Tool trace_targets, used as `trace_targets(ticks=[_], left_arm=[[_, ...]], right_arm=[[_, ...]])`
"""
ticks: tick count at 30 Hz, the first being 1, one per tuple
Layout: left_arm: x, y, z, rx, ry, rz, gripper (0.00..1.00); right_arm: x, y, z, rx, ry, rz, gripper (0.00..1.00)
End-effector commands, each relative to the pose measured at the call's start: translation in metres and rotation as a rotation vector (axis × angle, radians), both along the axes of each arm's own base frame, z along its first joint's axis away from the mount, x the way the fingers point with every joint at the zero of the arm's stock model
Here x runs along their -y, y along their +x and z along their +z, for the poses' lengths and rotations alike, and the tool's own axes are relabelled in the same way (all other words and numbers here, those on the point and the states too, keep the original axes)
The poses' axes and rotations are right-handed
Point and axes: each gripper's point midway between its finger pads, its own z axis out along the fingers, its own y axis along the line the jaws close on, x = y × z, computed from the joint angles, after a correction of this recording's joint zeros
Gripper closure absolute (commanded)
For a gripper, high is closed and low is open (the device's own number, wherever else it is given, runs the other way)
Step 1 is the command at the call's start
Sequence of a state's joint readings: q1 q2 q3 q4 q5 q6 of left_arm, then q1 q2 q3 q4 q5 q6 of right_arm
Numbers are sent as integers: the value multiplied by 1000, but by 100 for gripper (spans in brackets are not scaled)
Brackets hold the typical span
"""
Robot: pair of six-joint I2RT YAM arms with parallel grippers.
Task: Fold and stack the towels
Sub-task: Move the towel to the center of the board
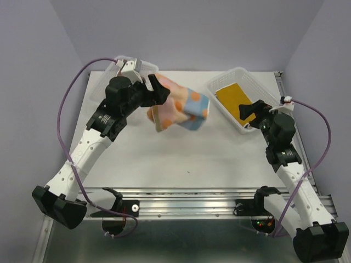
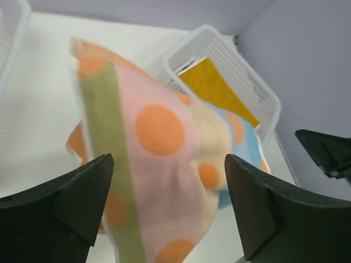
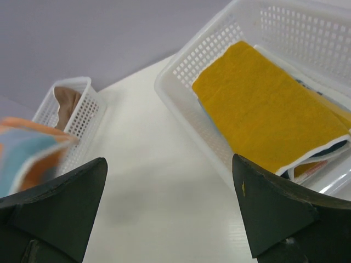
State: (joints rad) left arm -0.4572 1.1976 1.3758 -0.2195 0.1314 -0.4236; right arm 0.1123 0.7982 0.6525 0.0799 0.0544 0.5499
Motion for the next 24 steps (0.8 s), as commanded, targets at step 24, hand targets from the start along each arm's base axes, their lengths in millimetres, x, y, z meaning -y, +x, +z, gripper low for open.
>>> trace_targets(ticks=[24], left_arm=[[36, -7, -229, -395, 117, -8, 4]], right_arm=[[-62, -39, -179, -580, -237, -173, 4]])
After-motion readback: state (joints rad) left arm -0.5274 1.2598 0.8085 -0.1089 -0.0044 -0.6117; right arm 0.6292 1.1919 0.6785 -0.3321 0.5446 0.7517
